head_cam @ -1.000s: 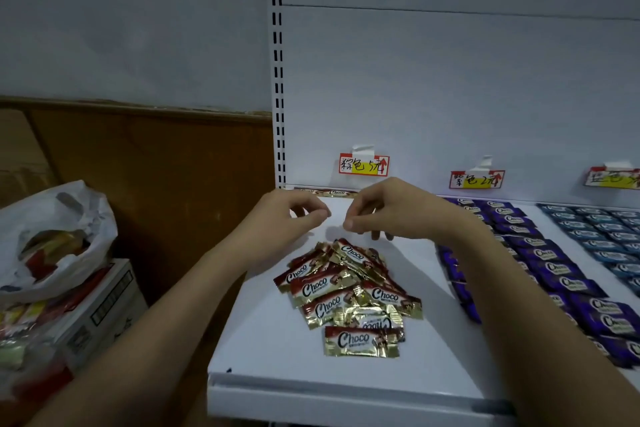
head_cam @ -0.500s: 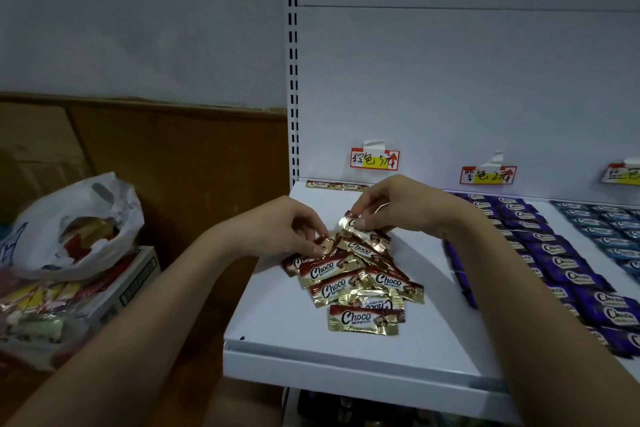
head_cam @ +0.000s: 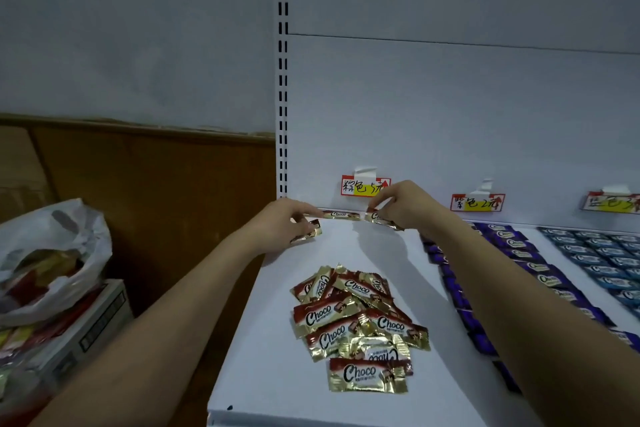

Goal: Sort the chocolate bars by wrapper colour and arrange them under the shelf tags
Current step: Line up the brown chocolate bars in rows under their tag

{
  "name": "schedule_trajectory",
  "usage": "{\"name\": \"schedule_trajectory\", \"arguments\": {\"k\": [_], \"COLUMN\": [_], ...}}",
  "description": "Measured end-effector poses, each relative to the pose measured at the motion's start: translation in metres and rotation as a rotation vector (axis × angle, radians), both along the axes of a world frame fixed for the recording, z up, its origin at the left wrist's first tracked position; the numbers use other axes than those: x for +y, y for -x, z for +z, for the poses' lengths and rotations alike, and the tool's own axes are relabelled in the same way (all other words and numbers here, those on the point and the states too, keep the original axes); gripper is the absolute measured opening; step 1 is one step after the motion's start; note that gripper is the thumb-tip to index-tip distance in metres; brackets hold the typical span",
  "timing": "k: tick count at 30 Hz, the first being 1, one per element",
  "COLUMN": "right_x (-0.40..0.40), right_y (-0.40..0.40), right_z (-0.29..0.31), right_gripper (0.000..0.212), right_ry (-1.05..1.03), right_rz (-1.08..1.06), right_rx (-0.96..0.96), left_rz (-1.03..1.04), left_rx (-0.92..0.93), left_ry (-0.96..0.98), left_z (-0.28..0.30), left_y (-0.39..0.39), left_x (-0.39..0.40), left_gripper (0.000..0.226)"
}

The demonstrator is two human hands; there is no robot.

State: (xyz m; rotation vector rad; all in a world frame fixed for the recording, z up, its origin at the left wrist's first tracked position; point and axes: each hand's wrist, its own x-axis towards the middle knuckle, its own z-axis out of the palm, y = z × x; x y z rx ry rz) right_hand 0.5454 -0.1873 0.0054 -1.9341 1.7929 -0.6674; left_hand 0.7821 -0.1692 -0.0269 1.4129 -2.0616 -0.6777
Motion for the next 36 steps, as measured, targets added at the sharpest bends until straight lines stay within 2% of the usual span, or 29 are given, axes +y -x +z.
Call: {"name": "schedule_trajectory", "arguments": {"k": [3, 6, 10, 13, 17, 22, 26, 32, 36], "right_x": [-0.02, -0.031, -0.038, -0.036, -0.027, -0.009, -0.002, 0.015, 0.026], "right_y": [-0.001, -0.007, -0.014, -0.015, -0.01, -0.013, -0.011, -0.014, -0.02], "right_z": [-0.008, -0.015, -0.026, -0.034, -0.032, -0.037, -0.039, -0.036, -0.045], "right_gripper": [0.027, 0.027, 0.021, 0.021, 0.03, 0.03, 0.034, 0.039, 0.042], "right_ry": [0.052, 0.12, 0.197, 0.277, 0.311, 0.06, -0.033, 0.015, -0.022], "right_rz": [-0.049, -0.029, -0.011, -0.028, -0.045, 0.109, 0.092, 0.157, 0.258], "right_rx": [0.028, 0.065, 0.227, 0.371, 0.424, 0.545, 0.467, 0.336, 0.415], "left_rz": [0.008, 0.044, 0.151, 0.117, 0.035, 0.053, 0.067, 0.094, 0.074], "left_rx": [0.041, 0.097, -0.09, -0.137, -0.199, -0.305, -0.342, -0.468, -0.518], "left_ry": [-0.002, 0.089, 0.31, 0.375, 0.373, 0.306, 0.288, 0.259, 0.193], "left_z": [-0.013, -0.021, -0.027, -0.031, -0.041, -0.047, -0.047, -0.051, -0.051], "left_y": [0.004, 0.008, 0.009, 0.006, 0.001, 0.001, 0.002, 0.0, 0.001], "left_x": [-0.016, -0.027, -0.031, -0.02, 0.0, 0.009, 0.01, 0.004, 0.001], "left_gripper": [0.02, 0.012, 0.012, 0.022, 0.033, 0.04, 0.041, 0.048, 0.055]}}
